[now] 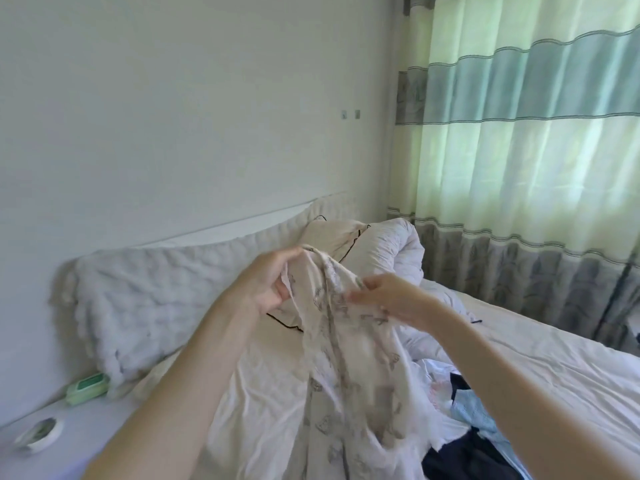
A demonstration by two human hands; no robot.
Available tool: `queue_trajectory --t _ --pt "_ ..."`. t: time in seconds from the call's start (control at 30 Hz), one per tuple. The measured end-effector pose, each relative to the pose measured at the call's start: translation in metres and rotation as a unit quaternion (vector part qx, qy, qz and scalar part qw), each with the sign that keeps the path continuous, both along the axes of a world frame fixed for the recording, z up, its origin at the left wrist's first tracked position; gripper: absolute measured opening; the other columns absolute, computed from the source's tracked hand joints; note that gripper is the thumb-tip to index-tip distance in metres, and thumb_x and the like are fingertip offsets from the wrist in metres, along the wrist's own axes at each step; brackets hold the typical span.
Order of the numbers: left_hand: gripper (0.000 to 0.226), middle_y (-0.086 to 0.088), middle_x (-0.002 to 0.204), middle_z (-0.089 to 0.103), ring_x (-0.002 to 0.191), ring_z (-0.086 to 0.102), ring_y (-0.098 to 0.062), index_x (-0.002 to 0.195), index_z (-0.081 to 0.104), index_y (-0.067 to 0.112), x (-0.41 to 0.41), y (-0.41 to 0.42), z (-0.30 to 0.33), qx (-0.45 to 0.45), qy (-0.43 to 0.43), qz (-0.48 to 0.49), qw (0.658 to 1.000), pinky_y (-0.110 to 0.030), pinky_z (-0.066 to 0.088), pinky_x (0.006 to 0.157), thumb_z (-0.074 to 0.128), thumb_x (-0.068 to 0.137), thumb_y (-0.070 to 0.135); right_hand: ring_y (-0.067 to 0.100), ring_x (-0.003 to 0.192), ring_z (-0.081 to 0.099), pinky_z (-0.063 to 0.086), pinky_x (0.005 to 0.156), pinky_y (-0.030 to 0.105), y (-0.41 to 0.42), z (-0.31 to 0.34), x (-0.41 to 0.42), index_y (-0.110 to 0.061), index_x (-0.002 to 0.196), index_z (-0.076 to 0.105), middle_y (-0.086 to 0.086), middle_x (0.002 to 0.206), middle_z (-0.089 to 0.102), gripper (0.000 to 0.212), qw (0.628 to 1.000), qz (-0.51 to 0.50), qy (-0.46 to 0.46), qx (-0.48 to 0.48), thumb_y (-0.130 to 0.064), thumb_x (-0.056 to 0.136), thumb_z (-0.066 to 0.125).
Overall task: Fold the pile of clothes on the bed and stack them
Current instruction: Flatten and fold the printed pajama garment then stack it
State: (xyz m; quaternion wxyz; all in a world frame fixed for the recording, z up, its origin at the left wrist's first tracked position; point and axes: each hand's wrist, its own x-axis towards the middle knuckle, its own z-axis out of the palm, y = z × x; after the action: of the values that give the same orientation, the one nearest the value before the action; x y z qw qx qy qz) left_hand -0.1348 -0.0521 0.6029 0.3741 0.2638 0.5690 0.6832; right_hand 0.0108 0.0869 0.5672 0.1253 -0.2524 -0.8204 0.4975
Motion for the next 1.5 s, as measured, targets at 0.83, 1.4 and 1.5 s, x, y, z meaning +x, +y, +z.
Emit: queue_trajectory --t 0.83,1.4,1.5 --pt "0.057 -0.019 0.116 0.065 0.101 0.067 -0.029 0.12 0.056 0.0 -0.031 -0.099 -0.081 -0.148 0.037 -0.11 0.982 -0.032 0.057 0.074 0.07 0.074 0.031 0.025 0.077 0.069 0.056 0.066 0.039 0.008 -0.034 0.035 0.004 0.108 0.059 0.015 0.087 0.071 0.024 0.905 0.004 0.036 -0.423 -0.006 0.087 0.055" --pt "0.019 -0.02 0.089 0.07 0.061 0.07 -0.026 0.091 0.067 0.0 -0.02 -0.108 -0.095 -0.126 -0.124 -0.061 0.982 -0.027 0.053 0.041 0.063 0.074 0.006 0.024 0.065 0.066 0.057 0.064 0.03 0.032 -0.04 0.07 0.0 0.089 0.071 0.015 0.08 0.068 0.021 0.899 0.062 -0.019 -0.433 -0.017 0.077 0.066" --pt "0.018 -0.014 0.074 0.066 0.051 0.065 -0.021 0.085 0.056 0.007 -0.022 -0.115 -0.1 -0.111 -0.109 -0.052 0.986 -0.024 0.052 0.042 0.059 0.071 -0.004 0.021 0.055 0.054 0.056 0.063 0.032 0.031 -0.044 0.076 0.0 0.076 0.07 0.015 0.068 0.052 0.018 0.907 0.044 -0.048 -0.416 -0.018 0.075 0.066"
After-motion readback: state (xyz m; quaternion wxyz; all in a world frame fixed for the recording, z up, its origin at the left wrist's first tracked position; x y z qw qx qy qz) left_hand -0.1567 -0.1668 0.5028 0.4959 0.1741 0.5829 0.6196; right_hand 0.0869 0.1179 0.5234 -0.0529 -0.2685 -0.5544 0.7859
